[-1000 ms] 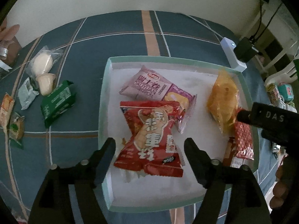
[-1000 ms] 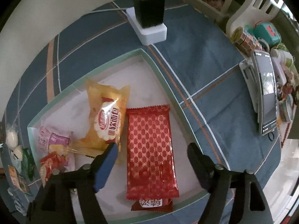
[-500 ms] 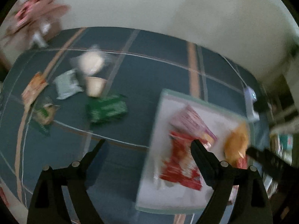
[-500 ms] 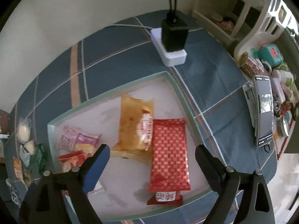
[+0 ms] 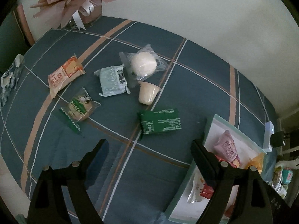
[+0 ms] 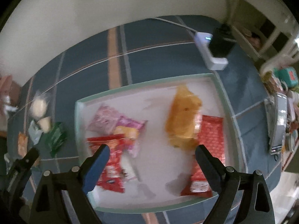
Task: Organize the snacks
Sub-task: 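Move both open tools back over the remaining snack pile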
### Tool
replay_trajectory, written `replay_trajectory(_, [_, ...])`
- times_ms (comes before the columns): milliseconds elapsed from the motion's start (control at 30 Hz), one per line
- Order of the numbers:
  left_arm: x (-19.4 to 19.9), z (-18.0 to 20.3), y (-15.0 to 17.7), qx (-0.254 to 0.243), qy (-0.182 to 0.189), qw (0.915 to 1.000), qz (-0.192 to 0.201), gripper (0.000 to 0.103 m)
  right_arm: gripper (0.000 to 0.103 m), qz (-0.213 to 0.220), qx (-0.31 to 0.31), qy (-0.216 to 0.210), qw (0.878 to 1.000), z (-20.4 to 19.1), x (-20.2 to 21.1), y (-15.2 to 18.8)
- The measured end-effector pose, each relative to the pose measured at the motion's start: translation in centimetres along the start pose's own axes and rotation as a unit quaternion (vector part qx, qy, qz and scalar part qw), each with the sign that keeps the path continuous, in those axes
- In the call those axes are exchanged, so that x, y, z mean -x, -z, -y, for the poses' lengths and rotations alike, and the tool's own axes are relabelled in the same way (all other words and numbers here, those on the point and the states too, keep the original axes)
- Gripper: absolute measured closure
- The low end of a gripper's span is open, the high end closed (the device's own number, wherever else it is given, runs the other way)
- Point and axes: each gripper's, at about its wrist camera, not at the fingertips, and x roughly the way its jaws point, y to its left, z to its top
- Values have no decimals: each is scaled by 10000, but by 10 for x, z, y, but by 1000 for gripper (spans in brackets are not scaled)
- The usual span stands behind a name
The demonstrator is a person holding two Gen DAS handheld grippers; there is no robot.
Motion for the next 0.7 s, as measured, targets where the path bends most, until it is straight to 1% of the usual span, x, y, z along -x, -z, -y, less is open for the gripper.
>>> replay_trajectory(67, [0, -3, 1, 18, -43, 10000, 8, 10, 9, 5, 153, -42, 9999, -12, 0, 2])
replay_trajectory(100, [0, -3, 0, 18, -62, 10000, 15, 3, 9, 1, 238, -56, 9997, -19, 0, 4])
replay_trajectory(133, [0, -4, 0, 25, -83, 10000, 29, 1, 8, -3, 283, -66, 9996, -22, 0, 5])
replay_trajectory(167, [0, -5, 0, 34, -110, 9999, 48, 1, 8, -7, 353, -91, 9993, -28, -1, 6])
replay_trajectory(233, [0, -7, -1, 42, -176, 9998, 81, 1, 0, 3, 431, -124, 9990, -34, -2, 7])
replay_trajectory(333, [-1, -9, -3, 16, -233, 9997, 118, 1, 0, 40, 499, -123, 9987, -41, -2, 10])
replay_trajectory(567, [4, -13, -8, -106, -167, 9995, 242, 1, 0, 80, 493, -72, 9987, -47, -3, 11])
replay_trajectory(700, [7, -23, -15, -202, -191, 9991, 327, 1, 0, 187, 615, -66, 9979, -62, 2, 14])
